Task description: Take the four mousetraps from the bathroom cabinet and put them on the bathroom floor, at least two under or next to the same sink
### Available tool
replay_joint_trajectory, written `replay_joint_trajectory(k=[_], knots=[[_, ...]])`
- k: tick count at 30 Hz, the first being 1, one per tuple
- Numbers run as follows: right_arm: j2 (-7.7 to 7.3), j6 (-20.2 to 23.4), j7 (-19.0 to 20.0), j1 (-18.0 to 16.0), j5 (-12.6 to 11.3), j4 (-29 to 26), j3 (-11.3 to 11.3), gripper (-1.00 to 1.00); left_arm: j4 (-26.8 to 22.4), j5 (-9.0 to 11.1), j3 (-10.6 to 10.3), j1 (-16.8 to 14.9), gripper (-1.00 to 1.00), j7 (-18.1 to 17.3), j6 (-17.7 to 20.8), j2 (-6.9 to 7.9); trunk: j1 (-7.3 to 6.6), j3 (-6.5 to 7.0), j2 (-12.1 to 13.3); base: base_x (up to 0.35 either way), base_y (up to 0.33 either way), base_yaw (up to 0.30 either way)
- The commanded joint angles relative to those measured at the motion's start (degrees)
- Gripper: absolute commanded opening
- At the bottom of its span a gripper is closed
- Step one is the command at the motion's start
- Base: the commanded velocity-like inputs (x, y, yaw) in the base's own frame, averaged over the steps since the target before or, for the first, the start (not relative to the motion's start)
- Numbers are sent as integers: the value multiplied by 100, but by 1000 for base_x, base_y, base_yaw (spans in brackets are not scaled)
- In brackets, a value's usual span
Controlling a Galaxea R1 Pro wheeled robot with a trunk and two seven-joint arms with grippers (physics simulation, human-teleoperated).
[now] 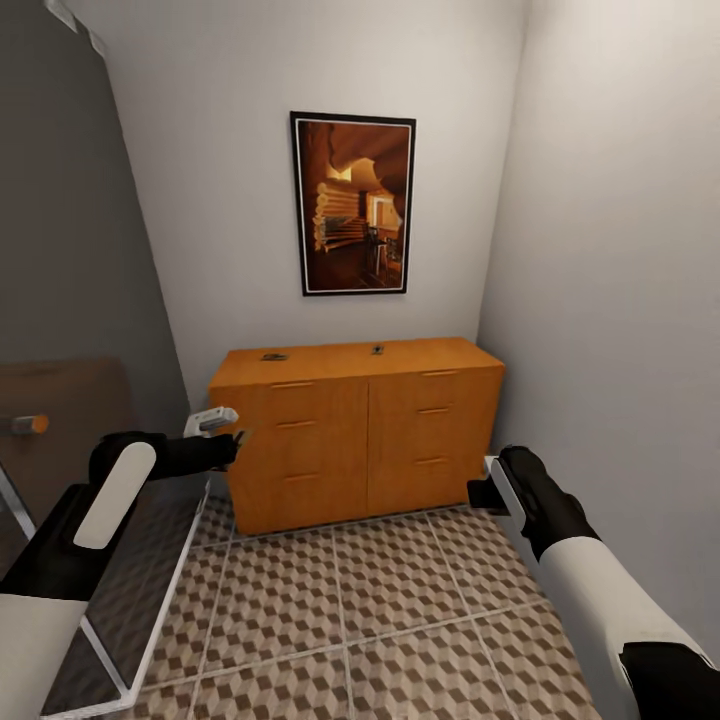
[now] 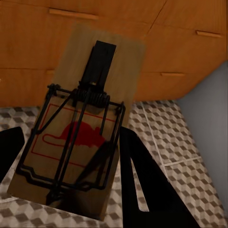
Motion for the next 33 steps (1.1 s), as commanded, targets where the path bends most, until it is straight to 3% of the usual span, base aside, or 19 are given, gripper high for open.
replay_joint_trajectory(k=[1, 33], knots=[[-1, 20, -48, -4, -45, -5, 4, -100, -5, 59, -10, -5, -100, 60, 7, 5, -4, -7, -4, -334, 0, 0], [-1, 20, -56, -4, -45, -5, 4, -100, 22, 59, -10, -5, -100, 63, -11, 5, -4, -7, -4, -334, 0, 0]])
